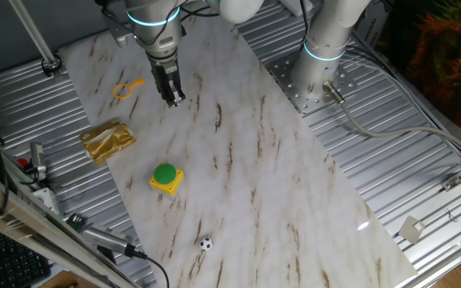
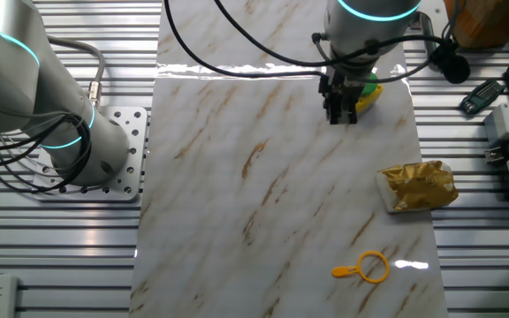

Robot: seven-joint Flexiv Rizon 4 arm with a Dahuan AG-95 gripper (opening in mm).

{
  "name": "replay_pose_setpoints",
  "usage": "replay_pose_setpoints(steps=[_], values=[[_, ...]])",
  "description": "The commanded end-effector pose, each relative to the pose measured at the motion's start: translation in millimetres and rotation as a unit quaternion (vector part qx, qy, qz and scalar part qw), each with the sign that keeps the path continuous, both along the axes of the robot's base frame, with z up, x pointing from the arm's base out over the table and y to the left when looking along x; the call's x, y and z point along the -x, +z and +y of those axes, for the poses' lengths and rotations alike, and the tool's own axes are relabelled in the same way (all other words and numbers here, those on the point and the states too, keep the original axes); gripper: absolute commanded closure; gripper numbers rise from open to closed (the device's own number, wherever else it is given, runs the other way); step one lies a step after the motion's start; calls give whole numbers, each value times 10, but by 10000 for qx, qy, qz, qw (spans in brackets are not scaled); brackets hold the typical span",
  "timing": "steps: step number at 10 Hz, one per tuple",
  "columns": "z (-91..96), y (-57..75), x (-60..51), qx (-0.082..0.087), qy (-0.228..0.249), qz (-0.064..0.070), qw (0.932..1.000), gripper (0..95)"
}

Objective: Attach the bubble ring to the ball

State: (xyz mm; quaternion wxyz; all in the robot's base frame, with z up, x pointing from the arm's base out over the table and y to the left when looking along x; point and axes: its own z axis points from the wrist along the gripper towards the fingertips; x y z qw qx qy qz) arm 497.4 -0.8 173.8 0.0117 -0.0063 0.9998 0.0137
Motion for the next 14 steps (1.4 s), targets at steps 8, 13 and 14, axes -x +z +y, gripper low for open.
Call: replay_pose_setpoints(steps=[8, 13, 14], values=[[-16, 0, -6, -27, 89, 26, 10000, 950], [-19, -11, -15, -29, 48, 25, 10000, 950], [-49, -32, -24, 1, 71, 28, 10000, 950]])
